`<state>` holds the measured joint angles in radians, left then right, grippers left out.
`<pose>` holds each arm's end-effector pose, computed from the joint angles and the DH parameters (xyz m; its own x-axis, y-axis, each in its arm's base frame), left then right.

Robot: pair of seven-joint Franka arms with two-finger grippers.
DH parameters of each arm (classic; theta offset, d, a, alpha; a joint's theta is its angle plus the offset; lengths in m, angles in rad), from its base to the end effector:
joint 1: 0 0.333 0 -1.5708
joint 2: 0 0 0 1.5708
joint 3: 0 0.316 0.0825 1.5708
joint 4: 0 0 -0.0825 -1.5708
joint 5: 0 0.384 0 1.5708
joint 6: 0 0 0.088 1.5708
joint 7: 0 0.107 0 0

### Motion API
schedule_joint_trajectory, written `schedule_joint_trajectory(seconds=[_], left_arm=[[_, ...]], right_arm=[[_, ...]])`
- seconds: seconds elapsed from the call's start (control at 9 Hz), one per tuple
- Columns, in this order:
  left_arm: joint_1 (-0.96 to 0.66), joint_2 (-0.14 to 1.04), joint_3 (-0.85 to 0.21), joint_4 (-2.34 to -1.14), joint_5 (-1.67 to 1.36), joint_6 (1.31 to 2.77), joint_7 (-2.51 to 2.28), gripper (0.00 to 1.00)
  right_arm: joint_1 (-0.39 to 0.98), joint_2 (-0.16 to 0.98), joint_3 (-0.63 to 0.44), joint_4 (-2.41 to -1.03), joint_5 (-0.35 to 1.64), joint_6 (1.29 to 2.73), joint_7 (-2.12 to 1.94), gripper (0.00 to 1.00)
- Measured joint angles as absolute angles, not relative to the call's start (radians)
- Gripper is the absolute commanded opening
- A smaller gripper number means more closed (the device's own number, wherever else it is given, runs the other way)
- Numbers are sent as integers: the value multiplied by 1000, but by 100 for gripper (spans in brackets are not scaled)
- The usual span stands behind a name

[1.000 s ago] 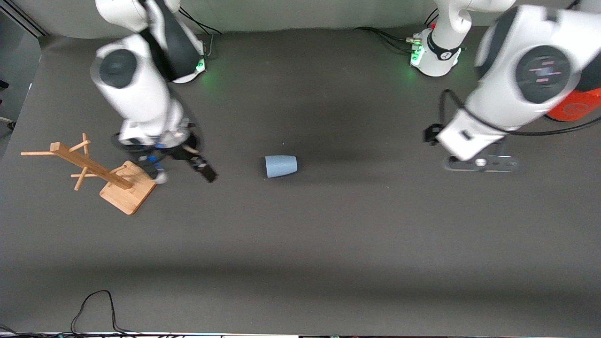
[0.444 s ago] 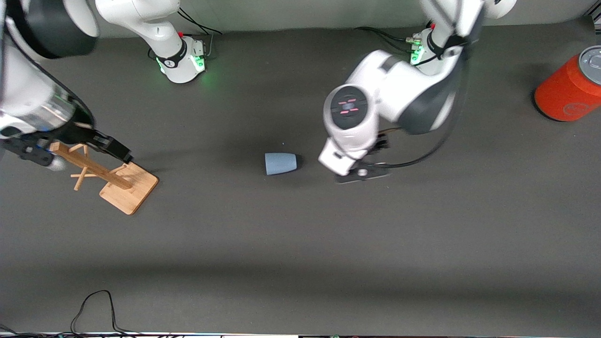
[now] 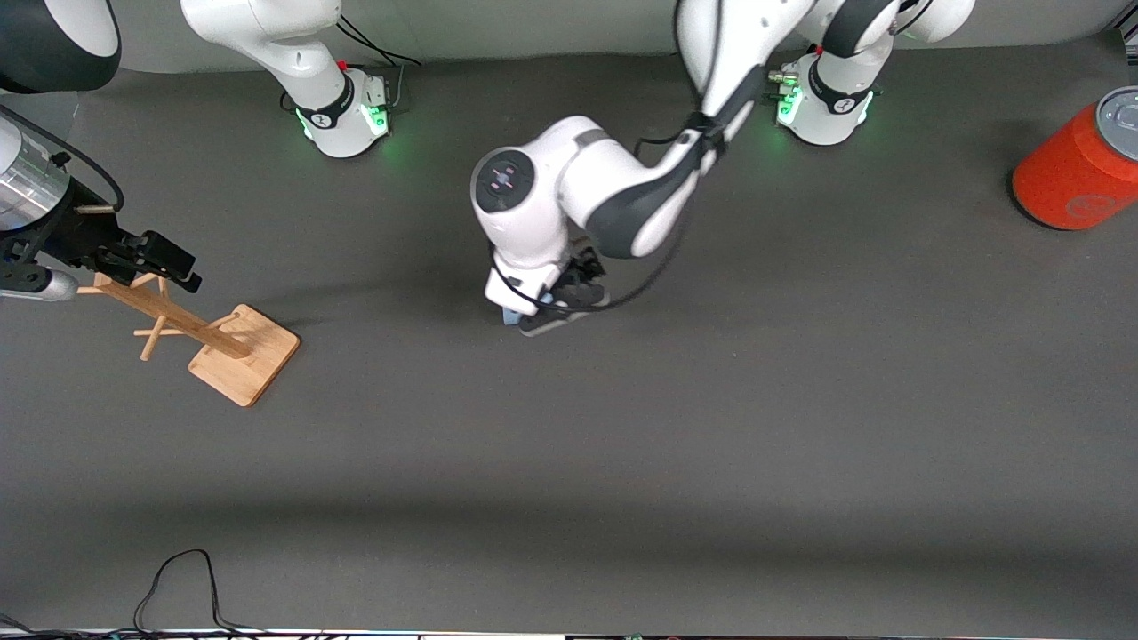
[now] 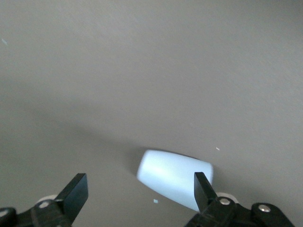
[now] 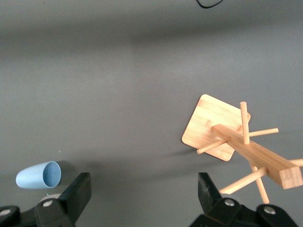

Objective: Rotate and upright cup with both arms
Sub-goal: 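Lower the left gripper onto the cup while the right gripper withdraws, then grasp the cup with the left gripper and rotate it upright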

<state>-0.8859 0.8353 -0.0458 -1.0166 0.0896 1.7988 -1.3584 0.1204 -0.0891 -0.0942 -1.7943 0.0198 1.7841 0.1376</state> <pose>0.4711 -0.6012 0.3455 0.9136 0.4048 0.0398 0.4066 -0.9115 -0.0625 0.5417 0.0140 0.5855 0.9905 -0.1156 0.0738 -0.1130 -0.9928 -0.0385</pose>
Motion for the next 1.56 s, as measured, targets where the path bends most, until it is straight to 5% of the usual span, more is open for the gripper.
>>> schedule_joint_trajectory(seconds=[0.89, 1.0, 1.22, 1.33, 1.56], left_arm=[[-1028, 1019, -40, -971, 184, 1893, -1491, 95], [-1031, 1030, -40, -971, 185, 1897, -1486, 80], [-1031, 1040, -35, -971, 187, 1893, -1427, 22], [-1030, 1041, -32, -969, 187, 1877, -1378, 4], [-1020, 1041, -32, -958, 187, 1835, -1303, 0]], right_arm=[[103, -106, -110, -1813, 20, 1755, 98, 100], [103, -107, -110, -1813, 20, 1755, 98, 100], [103, -110, -110, -1815, 20, 1755, 98, 100], [103, -112, -110, -1817, 20, 1755, 98, 100], [103, -114, -110, -1817, 20, 1755, 98, 100]])
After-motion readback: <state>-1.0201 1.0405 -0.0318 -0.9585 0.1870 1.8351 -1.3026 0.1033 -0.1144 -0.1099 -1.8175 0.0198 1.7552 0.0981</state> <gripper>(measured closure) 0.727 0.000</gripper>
